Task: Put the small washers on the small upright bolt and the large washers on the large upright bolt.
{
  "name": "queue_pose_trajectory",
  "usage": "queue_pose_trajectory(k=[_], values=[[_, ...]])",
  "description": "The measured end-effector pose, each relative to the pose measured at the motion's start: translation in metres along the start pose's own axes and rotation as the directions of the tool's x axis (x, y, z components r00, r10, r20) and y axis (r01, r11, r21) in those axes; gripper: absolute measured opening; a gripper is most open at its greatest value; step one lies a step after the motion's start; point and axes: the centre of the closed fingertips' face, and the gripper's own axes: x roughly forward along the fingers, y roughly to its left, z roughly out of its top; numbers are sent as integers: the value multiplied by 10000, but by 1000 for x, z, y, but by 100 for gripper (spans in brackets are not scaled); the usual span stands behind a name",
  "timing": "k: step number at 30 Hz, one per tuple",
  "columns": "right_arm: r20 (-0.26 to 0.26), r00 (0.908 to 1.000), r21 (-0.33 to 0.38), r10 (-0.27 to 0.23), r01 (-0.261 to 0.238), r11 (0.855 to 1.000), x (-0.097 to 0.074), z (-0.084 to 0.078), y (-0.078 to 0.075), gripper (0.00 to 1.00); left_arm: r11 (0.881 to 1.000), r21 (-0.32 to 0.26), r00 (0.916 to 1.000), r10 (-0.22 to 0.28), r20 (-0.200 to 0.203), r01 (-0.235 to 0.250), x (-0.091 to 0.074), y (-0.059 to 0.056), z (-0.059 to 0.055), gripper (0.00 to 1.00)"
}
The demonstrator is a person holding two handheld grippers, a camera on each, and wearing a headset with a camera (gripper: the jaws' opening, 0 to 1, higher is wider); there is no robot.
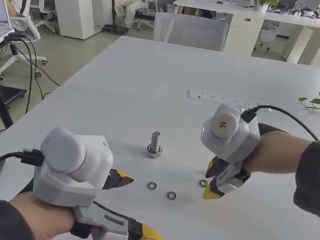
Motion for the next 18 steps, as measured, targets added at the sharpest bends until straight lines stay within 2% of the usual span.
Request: queue_pose_trajectory(k=[18], values=[[-79, 9999, 333, 143, -141, 9993, 8, 1, -1, 31, 10000, -9, 10000, 25, 62, -25, -2, -1, -1, 80]])
